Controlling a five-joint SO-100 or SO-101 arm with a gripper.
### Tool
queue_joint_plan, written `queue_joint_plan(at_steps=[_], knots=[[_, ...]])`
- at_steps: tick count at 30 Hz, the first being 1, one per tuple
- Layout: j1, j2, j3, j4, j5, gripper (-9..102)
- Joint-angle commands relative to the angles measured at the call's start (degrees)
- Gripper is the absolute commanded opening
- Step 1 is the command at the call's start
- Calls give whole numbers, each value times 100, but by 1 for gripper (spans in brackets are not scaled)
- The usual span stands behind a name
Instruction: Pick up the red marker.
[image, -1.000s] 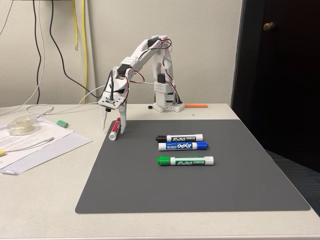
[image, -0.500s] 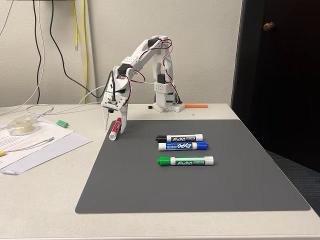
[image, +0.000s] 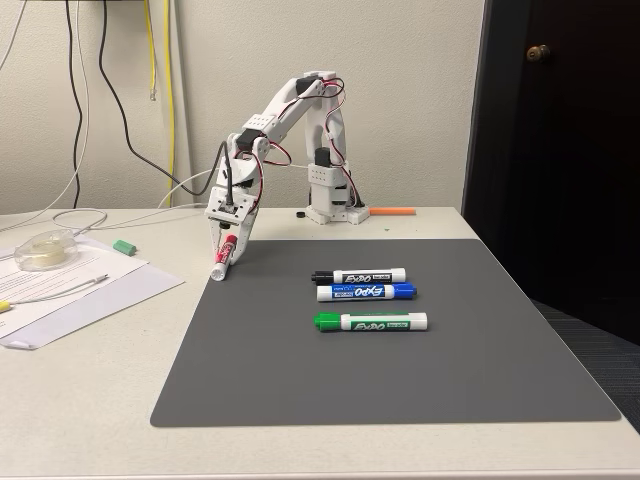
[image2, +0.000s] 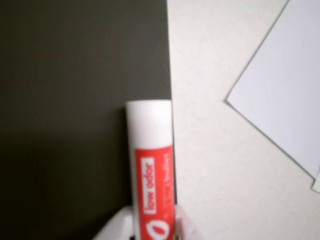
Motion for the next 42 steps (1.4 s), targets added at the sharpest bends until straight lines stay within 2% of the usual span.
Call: queue_joint_plan(at_steps=[1,4,17,19,24,29,34,42], knots=[[114,18,-35,-9,44,6],[97,18,-35,9,62,3],[-18,237,-105,132,431,4],[-88,378,-255,404,598,4],[-360,624,-1160,1890,1266,4],[-958,1090,-1441,2417,2391,4],[-1767,1608,-1450,2285,3973,4],[-2918,2672,-1784,1793,7269,3]])
